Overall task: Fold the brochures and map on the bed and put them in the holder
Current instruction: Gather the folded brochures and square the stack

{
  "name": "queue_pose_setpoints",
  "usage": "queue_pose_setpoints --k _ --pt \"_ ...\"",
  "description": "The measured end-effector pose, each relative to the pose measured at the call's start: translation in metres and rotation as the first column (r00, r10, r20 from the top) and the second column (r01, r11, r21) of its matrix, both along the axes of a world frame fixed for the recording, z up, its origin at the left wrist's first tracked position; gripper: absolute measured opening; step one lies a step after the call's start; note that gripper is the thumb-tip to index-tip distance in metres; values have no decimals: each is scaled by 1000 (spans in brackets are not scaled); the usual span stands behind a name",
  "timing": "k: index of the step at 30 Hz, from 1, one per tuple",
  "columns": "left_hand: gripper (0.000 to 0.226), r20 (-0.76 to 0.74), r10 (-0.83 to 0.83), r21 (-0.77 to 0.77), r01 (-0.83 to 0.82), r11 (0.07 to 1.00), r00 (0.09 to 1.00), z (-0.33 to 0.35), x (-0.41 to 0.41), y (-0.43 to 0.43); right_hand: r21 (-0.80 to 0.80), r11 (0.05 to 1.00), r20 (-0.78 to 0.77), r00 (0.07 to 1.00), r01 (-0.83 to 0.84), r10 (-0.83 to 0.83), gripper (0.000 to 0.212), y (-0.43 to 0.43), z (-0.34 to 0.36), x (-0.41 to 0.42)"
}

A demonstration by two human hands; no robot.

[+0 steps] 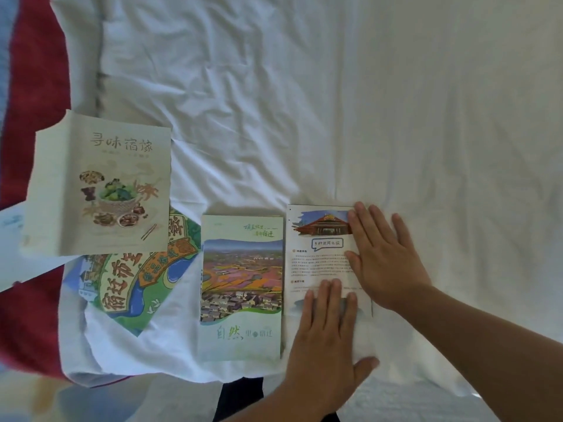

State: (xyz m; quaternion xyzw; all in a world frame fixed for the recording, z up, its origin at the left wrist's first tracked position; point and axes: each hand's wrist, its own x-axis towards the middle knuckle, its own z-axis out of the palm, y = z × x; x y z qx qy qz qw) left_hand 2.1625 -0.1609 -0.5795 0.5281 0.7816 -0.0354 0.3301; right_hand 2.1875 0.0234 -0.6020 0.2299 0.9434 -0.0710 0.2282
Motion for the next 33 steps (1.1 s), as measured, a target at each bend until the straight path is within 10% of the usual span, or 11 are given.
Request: queue_pose_setpoints --k 5,10,20,33 --pt "78 210 94 116 -121 986 973 30 -23 -2 -39 993 -11 993 115 -115 66 -9 17 -5" --pt "57 35 314 315 -308 898 949 52 -115 -71 -177 909 -50 919 377 -391 68 -24 36 -24" --pt "79 -316 383 5 -402 916 868 36 -204 -187 -210 735 84 761 644 -643 88 -52 47 -35" --pt "68 -390 303 -53 -350 935 869 32 -191 -197 -296 608 120 660 737 -741 80 -59 53 -38"
